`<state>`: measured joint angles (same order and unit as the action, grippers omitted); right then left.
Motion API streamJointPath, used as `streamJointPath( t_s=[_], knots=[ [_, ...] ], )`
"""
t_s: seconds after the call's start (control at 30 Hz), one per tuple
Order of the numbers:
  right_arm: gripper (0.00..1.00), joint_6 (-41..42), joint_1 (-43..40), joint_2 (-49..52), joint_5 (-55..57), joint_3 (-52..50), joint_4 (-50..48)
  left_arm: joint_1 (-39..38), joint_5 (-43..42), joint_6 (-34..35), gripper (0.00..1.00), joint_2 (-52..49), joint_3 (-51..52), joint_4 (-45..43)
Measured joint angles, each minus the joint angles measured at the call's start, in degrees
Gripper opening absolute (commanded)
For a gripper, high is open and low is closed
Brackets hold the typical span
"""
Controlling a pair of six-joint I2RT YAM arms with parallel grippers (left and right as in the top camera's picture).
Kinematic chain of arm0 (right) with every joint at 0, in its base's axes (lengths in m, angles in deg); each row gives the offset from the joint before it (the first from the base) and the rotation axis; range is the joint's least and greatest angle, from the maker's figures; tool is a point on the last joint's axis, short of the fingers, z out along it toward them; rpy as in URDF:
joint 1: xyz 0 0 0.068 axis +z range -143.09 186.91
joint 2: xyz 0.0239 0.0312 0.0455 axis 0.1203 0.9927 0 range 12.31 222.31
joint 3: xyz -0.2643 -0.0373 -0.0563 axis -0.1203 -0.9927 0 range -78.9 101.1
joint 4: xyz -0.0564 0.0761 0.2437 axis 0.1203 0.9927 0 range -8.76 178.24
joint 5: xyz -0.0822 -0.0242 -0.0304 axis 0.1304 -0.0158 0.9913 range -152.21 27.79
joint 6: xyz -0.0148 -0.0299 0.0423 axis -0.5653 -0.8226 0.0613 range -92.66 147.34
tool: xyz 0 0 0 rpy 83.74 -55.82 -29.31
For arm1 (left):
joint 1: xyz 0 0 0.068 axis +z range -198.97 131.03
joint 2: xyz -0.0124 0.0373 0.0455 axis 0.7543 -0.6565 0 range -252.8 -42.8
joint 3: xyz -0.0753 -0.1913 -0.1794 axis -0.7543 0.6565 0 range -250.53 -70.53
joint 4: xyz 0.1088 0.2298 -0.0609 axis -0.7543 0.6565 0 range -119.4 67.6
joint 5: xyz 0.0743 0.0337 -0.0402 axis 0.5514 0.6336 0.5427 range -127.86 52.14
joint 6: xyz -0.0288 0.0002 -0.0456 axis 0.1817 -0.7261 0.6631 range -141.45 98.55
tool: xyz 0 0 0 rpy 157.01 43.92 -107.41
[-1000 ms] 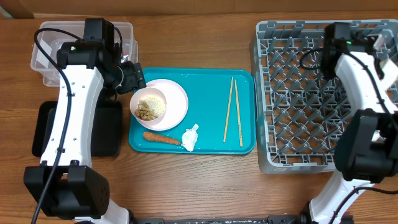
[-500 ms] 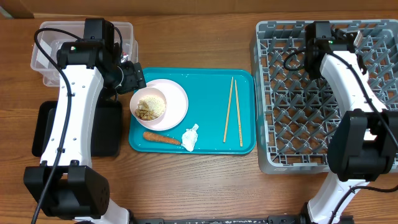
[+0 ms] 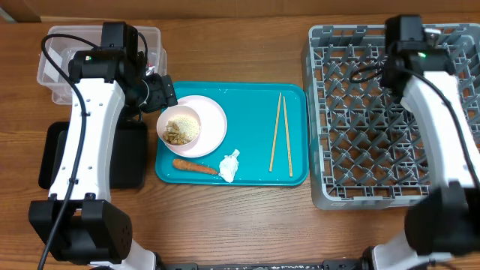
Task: Sort waste into correct bins and load items into the dishwasher
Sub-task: 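Move the right gripper down onto the wooden chopsticks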
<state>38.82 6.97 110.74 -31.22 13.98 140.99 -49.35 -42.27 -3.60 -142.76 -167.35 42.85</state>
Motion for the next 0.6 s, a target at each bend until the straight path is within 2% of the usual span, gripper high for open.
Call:
streamJointPath(
  t_s=[0.17,0.3,0.53,0.6],
  knots=[
    [0.74,-3.26,3.34,-6.84,-24.33,0.0,0.31,0.0,0.0,0.0,0.91,0.0,0.0,0.11],
    [0.75,-4.68,7.5,-6.99,-38.56,0.0,2.38,0.0,0.0,0.0,0.92,0.0,0.0,0.48],
    [0.75,-5.29,18.4,-3.87,-44.24,0.0,5.99,0.0,0.0,0.0,0.92,0.0,0.0,0.87],
    [0.72,-5.07,21.38,-1.42,-44.28,0.0,6.6,0.0,0.0,0.0,0.92,0.0,0.0,0.92]
  ],
)
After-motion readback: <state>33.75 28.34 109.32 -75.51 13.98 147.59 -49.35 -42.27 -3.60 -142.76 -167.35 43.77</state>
